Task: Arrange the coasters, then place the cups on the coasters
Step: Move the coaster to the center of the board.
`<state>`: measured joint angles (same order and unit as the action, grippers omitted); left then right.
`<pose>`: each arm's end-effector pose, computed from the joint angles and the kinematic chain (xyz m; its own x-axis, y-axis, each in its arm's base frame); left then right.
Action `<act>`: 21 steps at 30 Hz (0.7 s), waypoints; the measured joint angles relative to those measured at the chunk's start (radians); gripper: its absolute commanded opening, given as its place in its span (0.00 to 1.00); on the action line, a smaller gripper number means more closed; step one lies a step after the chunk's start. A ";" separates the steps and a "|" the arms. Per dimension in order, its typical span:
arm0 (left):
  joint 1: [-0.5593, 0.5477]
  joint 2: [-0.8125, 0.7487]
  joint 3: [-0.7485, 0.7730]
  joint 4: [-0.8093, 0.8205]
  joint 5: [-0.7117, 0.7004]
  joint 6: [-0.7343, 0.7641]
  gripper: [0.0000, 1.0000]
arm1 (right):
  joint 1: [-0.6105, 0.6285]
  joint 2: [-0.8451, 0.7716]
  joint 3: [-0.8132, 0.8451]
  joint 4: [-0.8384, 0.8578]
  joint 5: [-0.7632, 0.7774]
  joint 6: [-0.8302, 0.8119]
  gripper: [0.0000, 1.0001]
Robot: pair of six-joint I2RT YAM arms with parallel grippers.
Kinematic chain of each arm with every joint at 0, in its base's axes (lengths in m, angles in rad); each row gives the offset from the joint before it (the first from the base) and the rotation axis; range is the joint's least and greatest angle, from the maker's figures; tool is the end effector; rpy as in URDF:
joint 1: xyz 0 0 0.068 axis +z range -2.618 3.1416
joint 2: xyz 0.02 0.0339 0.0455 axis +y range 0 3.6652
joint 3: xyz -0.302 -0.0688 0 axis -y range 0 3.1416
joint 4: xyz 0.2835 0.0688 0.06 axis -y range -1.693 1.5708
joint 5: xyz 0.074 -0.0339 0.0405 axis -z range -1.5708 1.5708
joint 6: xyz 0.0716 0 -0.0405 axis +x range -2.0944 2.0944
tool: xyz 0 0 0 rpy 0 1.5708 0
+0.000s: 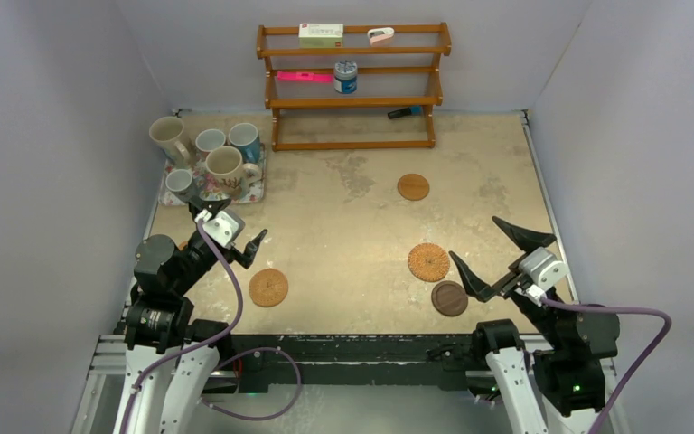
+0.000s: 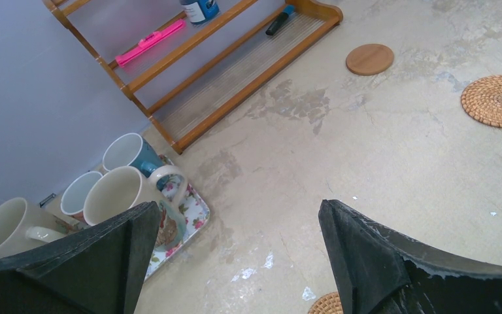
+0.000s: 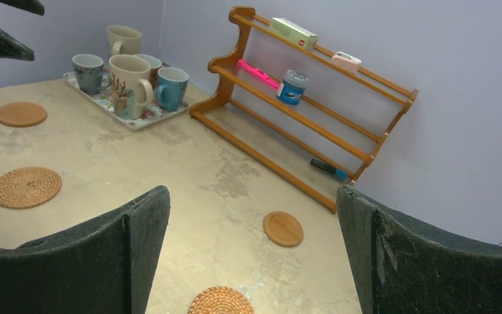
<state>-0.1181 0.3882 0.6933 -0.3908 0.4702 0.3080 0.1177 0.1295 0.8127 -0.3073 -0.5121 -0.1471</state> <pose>0.1255 -0.0476 0.3584 0.0867 0.2619 -0.9612 0.5530 0.7899 0.2651 0.0251 0.0383 0.4281 0.4420 -0.0764 -0.8938 -0.4956 0.8097 -0.3143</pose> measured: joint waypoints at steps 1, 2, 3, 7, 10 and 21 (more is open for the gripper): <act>0.000 0.000 0.000 0.000 0.000 0.000 0.99 | 0.000 0.000 0.000 -0.002 -0.006 -0.005 0.99; 0.000 0.000 0.000 0.000 0.001 0.000 0.99 | 0.000 0.000 0.000 -0.003 -0.014 -0.012 0.99; 0.000 0.000 0.000 0.000 0.002 0.001 0.99 | 0.000 0.000 0.000 -0.004 -0.024 -0.018 0.99; 0.000 0.000 0.000 0.000 0.003 0.002 0.99 | 0.000 0.000 0.000 -0.009 -0.058 -0.045 0.99; 0.000 0.000 0.000 0.000 0.006 0.003 0.99 | 0.000 0.000 -0.002 -0.022 -0.085 -0.065 0.99; 0.000 0.000 0.000 0.000 0.006 0.010 0.99 | 0.000 0.001 -0.012 -0.052 -0.132 -0.103 0.99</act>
<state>-0.1181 0.3882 0.6930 -0.3908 0.4767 0.3176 0.1181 0.1307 0.8009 -0.3595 -0.6437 -0.2501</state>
